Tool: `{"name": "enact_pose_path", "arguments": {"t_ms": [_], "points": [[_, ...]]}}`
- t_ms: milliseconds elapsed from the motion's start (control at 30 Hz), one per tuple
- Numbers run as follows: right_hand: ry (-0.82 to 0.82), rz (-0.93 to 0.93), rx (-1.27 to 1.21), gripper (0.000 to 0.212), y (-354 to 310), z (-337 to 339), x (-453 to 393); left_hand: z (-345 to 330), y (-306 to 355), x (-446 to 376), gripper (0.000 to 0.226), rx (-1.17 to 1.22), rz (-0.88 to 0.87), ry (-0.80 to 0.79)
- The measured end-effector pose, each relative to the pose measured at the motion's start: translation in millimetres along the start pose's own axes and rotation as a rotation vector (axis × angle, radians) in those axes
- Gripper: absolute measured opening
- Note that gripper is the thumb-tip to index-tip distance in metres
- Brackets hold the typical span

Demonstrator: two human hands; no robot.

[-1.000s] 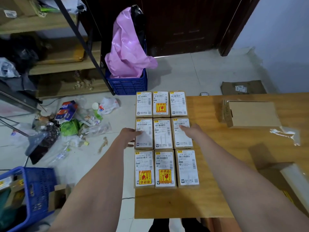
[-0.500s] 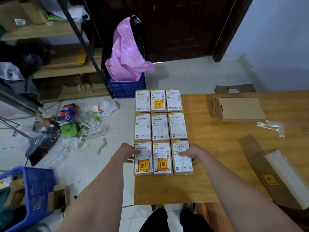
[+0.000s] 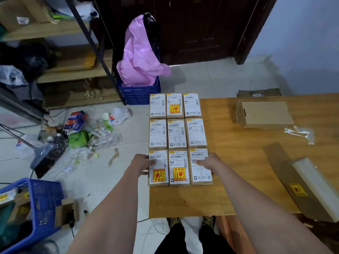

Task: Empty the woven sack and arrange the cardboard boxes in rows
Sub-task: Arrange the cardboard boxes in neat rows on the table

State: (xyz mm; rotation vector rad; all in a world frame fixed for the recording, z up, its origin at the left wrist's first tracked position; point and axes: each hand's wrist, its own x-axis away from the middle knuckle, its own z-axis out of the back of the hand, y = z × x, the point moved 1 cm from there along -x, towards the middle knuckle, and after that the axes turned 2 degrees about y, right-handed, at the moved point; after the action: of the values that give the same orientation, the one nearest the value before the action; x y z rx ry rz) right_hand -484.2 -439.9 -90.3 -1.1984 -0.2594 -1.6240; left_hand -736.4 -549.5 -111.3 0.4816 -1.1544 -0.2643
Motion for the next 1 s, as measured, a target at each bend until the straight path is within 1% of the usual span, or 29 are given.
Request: {"name": "enact_pose_path", "arguments": {"t_ms": [100,167,233,267,300,333,400,433,533,567,667,833,900,1000], "points": [[-0.011,0.0,-0.007,0.067,4,-2,-4,0,0,-1,0.026,-0.014,-0.001,-0.017],[-0.042,-0.024,-0.008,0.083,4,-2,-4,2,3,1,0.031,-0.075,-0.005,-0.004],[-0.041,-0.033,0.009,0.099,2,2,-4,5,11,5,0.042,-0.129,-0.027,0.093],[-0.024,-0.026,0.003,0.101,0,5,-4,7,17,7,0.046,-0.146,-0.055,0.159],[0.002,-0.016,-0.014,0.102,-4,9,-3,9,25,10,0.045,-0.161,-0.09,0.215],[0.034,-0.009,-0.039,0.102,-10,14,-3,11,34,13,0.037,-0.169,-0.131,0.251],[0.099,-0.001,-0.077,0.099,-23,27,0,12,55,19,0.019,-0.193,-0.203,0.276],[0.125,0.008,-0.089,0.098,-29,34,1,11,67,23,0.016,-0.2,-0.238,0.277],[0.169,0.03,-0.162,0.094,-45,57,8,1,105,35,0.037,-0.227,-0.323,0.261],[0.19,0.044,-0.179,0.093,-47,66,10,-6,117,40,0.039,-0.241,-0.357,0.24],[0.228,0.063,-0.182,0.09,-50,95,11,-33,152,53,0.037,-0.264,-0.43,0.165],[0.275,0.066,-0.296,0.075,-36,145,-2,-94,200,72,0.034,-0.296,-0.492,0.076],[0.3,0.064,-0.312,0.074,-29,164,-11,-122,215,76,0.033,-0.281,-0.488,0.045],[0.291,0.039,-0.362,0.076,-18,193,-26,-167,235,76,0.029,-0.215,-0.424,0.0]]}}
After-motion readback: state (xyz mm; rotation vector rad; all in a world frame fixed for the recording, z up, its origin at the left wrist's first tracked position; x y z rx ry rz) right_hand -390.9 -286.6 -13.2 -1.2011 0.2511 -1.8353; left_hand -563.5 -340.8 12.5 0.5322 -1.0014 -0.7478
